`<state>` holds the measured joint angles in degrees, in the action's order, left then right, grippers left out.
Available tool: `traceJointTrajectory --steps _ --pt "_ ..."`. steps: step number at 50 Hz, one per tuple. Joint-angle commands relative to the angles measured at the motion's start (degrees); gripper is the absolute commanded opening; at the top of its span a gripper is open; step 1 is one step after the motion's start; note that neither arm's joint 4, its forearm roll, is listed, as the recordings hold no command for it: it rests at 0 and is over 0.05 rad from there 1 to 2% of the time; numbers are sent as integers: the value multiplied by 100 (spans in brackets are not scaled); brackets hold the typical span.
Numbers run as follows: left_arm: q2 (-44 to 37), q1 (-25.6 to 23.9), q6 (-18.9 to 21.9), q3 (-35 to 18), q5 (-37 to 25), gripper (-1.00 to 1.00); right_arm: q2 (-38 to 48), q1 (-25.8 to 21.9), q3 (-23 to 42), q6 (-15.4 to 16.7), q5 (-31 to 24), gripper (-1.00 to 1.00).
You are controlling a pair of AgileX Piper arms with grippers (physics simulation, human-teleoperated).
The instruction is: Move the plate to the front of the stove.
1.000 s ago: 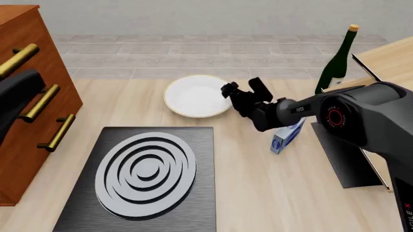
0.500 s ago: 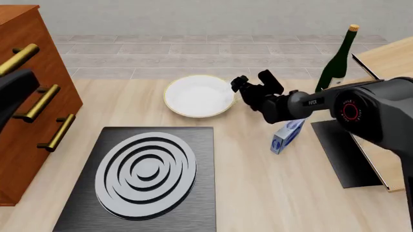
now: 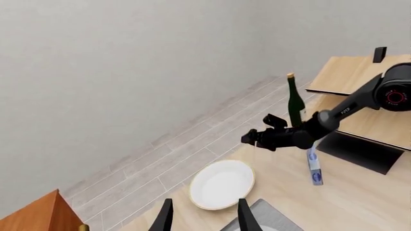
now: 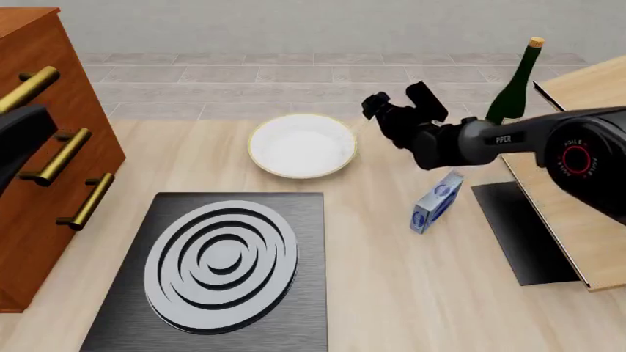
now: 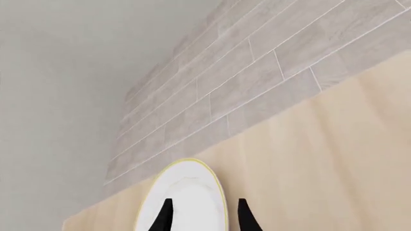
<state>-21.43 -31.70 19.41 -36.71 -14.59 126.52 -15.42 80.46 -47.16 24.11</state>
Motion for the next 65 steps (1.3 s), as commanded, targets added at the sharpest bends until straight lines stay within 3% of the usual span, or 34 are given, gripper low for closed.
traceJointTrajectory --steps 1,26,65 --pt "43 -32 -17 -13 -34 100 -339 78 -156 168 -46 100" --pt "151 -48 -117 26 -40 100 -1709 -351 -811 717 -11 100" --pt "87 -66 -450 264 231 100 -4308 -1040 -3069 1606 394 100"
